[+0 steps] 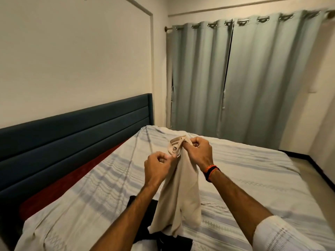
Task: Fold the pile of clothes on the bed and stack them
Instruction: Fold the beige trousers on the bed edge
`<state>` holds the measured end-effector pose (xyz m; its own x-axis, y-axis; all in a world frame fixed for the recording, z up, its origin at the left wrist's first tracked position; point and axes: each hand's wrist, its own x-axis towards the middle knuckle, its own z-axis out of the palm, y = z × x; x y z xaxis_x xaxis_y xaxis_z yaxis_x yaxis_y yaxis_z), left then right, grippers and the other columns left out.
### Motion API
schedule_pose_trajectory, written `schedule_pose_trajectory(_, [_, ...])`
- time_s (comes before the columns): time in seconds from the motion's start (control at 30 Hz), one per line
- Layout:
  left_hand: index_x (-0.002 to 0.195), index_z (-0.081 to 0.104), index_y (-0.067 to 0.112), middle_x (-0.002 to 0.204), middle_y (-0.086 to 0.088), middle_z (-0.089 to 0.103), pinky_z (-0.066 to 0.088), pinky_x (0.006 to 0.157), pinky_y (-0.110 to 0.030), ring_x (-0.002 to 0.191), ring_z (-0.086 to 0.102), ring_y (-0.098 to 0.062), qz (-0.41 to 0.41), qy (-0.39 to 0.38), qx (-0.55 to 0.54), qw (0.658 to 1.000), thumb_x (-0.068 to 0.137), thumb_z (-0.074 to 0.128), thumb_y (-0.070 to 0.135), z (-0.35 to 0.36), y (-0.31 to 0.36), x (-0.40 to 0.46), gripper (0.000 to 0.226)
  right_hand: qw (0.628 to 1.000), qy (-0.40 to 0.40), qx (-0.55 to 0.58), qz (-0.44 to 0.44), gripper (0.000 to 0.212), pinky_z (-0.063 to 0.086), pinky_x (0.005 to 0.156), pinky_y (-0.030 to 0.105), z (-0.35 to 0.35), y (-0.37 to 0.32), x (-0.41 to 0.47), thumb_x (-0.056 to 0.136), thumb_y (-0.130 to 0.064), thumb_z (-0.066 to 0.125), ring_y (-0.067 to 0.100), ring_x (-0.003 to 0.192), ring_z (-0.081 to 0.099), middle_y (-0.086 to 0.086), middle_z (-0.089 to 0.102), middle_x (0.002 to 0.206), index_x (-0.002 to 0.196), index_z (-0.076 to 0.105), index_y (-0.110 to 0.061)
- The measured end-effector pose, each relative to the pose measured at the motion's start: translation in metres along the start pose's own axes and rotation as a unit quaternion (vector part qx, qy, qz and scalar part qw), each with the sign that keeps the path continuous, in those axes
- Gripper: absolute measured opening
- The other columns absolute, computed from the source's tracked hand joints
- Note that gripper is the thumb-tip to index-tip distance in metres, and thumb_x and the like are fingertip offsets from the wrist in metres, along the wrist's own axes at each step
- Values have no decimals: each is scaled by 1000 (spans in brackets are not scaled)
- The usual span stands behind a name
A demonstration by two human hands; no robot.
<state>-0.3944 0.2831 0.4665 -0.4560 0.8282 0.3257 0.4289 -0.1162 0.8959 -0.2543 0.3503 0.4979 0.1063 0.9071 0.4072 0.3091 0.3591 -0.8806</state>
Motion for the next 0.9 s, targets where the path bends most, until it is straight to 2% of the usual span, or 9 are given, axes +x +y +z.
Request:
schedule_pose_trajectory(0.1, [62, 65, 22, 59, 10, 63, 53, 62, -22, 61, 61, -8, 10, -38, -8, 999, 82, 69, 55, 13, 13, -28, 38, 1000, 24, -9, -12, 21, 38, 54, 17, -19, -10, -9, 83, -33, 76, 10, 66, 59, -4, 67, 72, 70, 65, -20])
schedule_pose_trajectory(0.2, [69, 68, 30, 62, 20, 63, 50, 62, -14, 66, 63, 0, 22, -62, -18, 998, 83, 68, 53, 27, 27, -40, 28, 1000, 20, -15, -4, 22, 38, 53, 14, -37, -12, -18, 81, -33, 78, 9, 65, 59, -4, 67, 72, 68, 64, -22])
schedule_pose_trajectory(0.33, [97, 77, 24, 80, 17, 68, 56, 79, -25, 81, 66, -3, 6, -76, -55, 996, 85, 69, 47, 46, 49, -44, 28, 999, -3, -33, -1, 14, 39, 54, 12, -65, -8, -20, 78, -28, 80, 9, 68, 62, -3, 70, 76, 77, 73, -15])
schedule_pose_trajectory(0.43, [96, 78, 19, 82, 9, 74, 60, 74, -27, 79, 70, -9, -19, -94, -93, 991, 85, 70, 44, 64, 68, -44, 28, 1000, -4, -11, 2, 15, 42, 56, 13, -90, -2, -13, 77, -28, 80, 11, 70, 64, -2, 71, 76, 79, 75, -14])
schedule_pose_trajectory(0.53, [77, 74, 20, 73, 5, 73, 58, 62, -23, 70, 71, -10, -67, -81, -157, 982, 88, 68, 40, 87, 96, -48, 24, 1000, -24, 15, -5, 21, 54, 62, 23, -117, 7, -1, 76, -33, 82, 14, 73, 68, -1, 73, 77, 78, 77, -13])
schedule_pose_trajectory(0.6, [72, 70, 22, 72, 5, 73, 57, 61, -23, 71, 71, -11, -72, -74, -156, 982, 87, 68, 43, 100, 108, -47, 26, 998, -52, 45, 11, 26, 62, 67, 34, -131, 15, 9, 76, -36, 83, 21, 77, 71, 3, 75, 82, 83, 78, -12])
schedule_pose_trajectory(0.7, [76, 72, 18, 80, -2, 75, 62, 69, -32, 77, 72, -19, -82, -66, -148, 983, 82, 72, 48, 123, 121, -42, 31, 990, -106, 89, 17, 26, 62, 69, 48, -152, 23, 26, 82, -31, 79, 30, 82, 73, 10, 76, 90, 95, 78, -8])
schedule_pose_trajectory(0.8, [88, 73, 11, 86, -5, 75, 62, 70, -36, 79, 73, -22, -94, -60, -143, 983, 81, 75, 44, 138, 129, -36, 33, 983, -135, 120, 17, 19, 62, 71, 47, -163, 26, 35, 86, -18, 74, 32, 85, 73, 13, 75, 94, 100, 76, -4])
schedule_pose_trajectory(0.9, [95, 73, 9, 89, -6, 75, 62, 70, -38, 79, 73, -23, -105, -58, -147, 982, 84, 75, 36, 148, 132, -30, 29, 982, -151, 111, 10, 17, 62, 74, 49, -171, 29, 43, 86, -15, 74, 30, 88, 73, 12, 75, 96, 100, 77, -5])
